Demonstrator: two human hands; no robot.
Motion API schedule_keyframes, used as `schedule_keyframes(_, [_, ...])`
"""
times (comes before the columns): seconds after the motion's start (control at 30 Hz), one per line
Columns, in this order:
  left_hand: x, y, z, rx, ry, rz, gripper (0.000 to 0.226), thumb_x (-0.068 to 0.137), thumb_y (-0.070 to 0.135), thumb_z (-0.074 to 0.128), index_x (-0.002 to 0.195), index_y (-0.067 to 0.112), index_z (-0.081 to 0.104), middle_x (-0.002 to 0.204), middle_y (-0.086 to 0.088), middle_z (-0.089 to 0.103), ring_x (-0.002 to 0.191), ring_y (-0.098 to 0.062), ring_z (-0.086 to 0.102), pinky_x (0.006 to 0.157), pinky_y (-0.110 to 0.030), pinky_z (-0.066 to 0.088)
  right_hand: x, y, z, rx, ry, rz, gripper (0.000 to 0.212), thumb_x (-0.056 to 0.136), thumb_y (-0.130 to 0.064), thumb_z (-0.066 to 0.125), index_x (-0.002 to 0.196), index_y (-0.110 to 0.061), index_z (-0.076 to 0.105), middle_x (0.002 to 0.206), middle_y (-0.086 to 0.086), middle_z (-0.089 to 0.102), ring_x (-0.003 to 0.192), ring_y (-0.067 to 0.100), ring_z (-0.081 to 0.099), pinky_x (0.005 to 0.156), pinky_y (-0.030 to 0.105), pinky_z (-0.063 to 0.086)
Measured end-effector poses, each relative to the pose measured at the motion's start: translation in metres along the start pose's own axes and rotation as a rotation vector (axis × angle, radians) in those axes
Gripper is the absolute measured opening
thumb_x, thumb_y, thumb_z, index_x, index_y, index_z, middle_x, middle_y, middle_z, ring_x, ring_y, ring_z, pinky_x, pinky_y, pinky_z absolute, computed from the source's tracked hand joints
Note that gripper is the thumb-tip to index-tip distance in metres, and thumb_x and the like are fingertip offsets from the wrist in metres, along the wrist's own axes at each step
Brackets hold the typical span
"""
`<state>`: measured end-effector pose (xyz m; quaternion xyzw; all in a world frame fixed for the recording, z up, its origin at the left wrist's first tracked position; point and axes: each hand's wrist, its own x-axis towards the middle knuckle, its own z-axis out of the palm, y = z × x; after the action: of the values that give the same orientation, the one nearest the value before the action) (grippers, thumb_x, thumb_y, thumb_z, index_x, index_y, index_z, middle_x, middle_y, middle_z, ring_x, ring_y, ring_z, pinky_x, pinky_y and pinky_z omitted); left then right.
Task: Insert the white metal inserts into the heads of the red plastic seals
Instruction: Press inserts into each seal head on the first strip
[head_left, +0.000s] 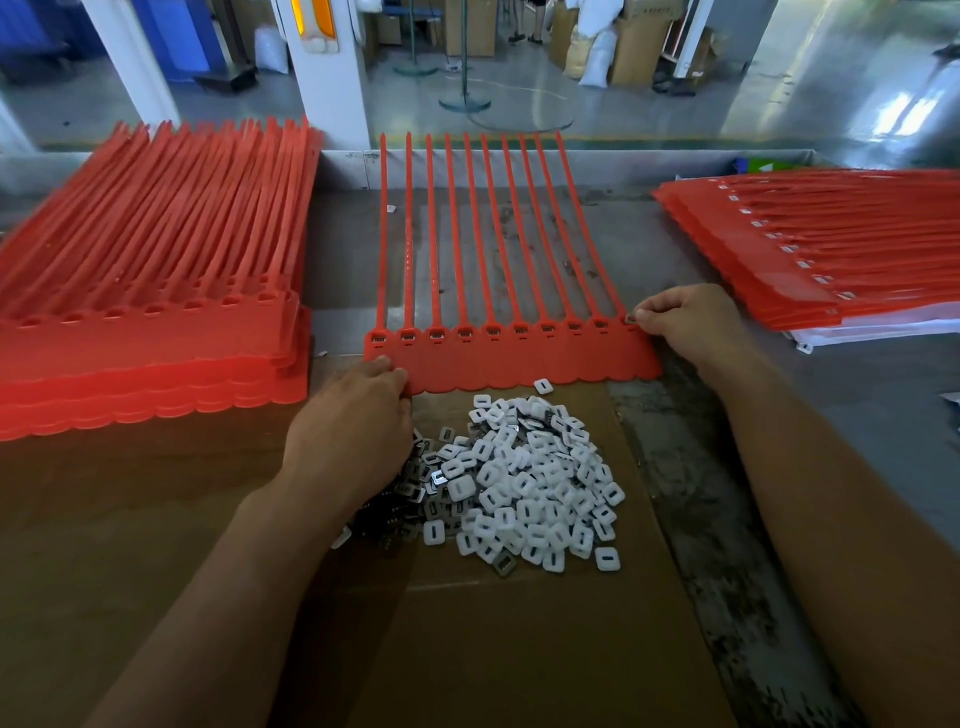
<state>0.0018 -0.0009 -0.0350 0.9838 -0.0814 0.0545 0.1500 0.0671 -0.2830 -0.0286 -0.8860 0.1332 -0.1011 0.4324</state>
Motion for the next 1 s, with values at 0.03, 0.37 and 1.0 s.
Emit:
schedule_keyframes(0.03, [0.000, 0.000, 0.000, 0.000, -0.003, -0.002, 0.029, 0.092, 0.017, 0.042, 0.114, 0.008, 0.060, 0.125, -0.006, 0.055, 0.116, -0.022, 0.049, 0.098, -0.031, 0.036, 0.000, 0.000, 0.000, -0.013, -0.009, 0.000, 0.009, 0.084, -0.005, 0.063, 0.091, -0.005, 0.068, 0.088, 0.012, 0.063, 0.080, 0.015, 0.053, 0.071, 0.020, 0.036])
schedule_keyframes(0.37, [0.000, 0.001, -0.001, 0.007, -0.025, -0.008, 0.032, 0.093, 0.018, 0.041, 0.119, 0.009, 0.057, 0.131, -0.006, 0.051, 0.120, -0.021, 0.046, 0.101, -0.031, 0.034, 0.007, -0.004, -0.001, -0.297, -0.109, -0.115, 0.010, 0.087, -0.005, 0.058, 0.087, -0.005, 0.068, 0.086, 0.008, 0.063, 0.079, 0.014, 0.052, 0.066, 0.021, 0.033])
schedule_keyframes(1.0, [0.001, 0.001, -0.001, 0.027, -0.038, -0.005, 0.033, 0.093, 0.019, 0.041, 0.122, 0.010, 0.055, 0.136, -0.005, 0.047, 0.123, -0.021, 0.045, 0.102, -0.032, 0.034, 0.013, -0.007, -0.001, -0.156, -0.044, 0.054, 0.024, 0.070, -0.005, 0.071, 0.060, -0.023, 0.060, 0.074, 0.000, 0.061, 0.071, 0.010, 0.053, 0.072, 0.025, 0.042])
